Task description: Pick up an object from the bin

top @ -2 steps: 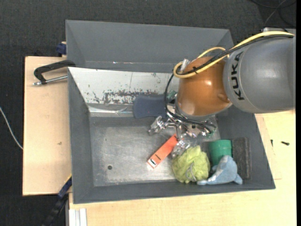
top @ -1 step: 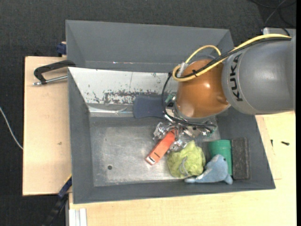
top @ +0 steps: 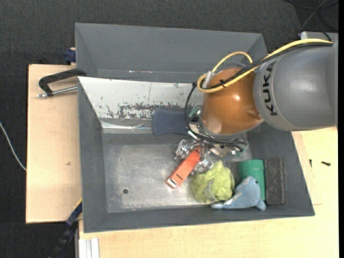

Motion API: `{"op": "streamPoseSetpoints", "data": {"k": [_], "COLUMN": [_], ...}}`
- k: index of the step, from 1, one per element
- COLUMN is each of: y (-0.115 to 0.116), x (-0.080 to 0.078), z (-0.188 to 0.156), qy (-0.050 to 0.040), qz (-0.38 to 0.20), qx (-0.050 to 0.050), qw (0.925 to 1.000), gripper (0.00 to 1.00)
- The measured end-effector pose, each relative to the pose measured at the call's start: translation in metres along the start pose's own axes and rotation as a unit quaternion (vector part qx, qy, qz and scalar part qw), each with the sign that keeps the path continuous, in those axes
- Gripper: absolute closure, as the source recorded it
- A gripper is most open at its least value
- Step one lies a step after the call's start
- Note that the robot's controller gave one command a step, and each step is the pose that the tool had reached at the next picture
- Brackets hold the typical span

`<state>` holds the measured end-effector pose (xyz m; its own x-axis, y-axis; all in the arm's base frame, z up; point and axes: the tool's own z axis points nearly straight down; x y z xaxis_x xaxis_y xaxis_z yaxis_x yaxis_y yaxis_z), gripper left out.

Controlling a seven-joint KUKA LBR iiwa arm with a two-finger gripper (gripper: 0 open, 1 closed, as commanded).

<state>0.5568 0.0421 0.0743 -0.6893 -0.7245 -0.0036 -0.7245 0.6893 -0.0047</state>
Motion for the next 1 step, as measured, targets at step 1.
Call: {"op": "streamPoseSetpoints", "data": {"k": [1], "y": [0.0006], "x": [0.0007], "z": [-0.0036], "qy": [0.0005], "qz": [0.000], "qx": [-0.001], "qw": [1.0000], "gripper": [1.00]}}
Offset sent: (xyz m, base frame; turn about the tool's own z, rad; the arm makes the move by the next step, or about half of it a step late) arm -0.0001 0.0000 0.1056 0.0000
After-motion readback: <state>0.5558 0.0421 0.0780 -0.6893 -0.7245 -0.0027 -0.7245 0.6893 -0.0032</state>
